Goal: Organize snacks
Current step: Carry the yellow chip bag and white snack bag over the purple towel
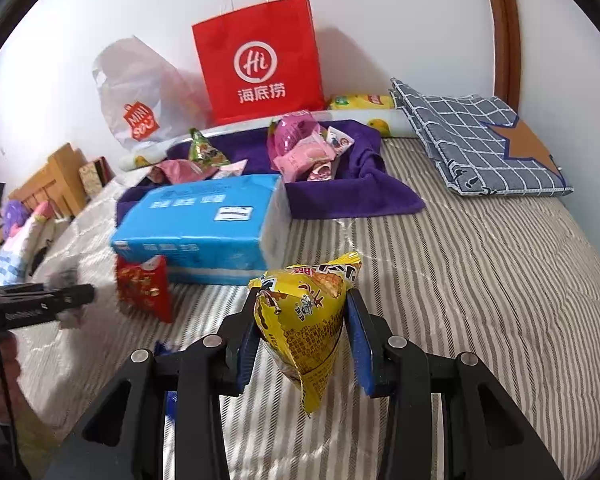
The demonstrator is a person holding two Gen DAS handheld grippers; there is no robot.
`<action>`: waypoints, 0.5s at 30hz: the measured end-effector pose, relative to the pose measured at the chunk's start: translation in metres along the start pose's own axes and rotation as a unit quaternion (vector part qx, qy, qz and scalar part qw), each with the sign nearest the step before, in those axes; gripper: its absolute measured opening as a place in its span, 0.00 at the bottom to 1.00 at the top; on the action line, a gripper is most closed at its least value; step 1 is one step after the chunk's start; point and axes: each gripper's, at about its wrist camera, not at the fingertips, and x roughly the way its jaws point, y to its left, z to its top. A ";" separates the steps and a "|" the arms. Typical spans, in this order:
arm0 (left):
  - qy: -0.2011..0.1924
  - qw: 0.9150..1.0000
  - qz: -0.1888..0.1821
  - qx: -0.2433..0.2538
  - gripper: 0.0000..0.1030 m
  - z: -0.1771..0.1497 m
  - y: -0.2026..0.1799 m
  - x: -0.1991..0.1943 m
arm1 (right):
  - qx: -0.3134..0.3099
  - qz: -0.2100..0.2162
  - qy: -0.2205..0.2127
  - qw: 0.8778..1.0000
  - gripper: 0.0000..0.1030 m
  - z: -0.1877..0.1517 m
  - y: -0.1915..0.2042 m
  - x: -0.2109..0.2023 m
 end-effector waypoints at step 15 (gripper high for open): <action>-0.042 0.998 0.011 0.044 0.46 0.007 0.001 0.022 | 0.008 -0.021 0.033 0.999 0.43 -0.002 -0.008 0.031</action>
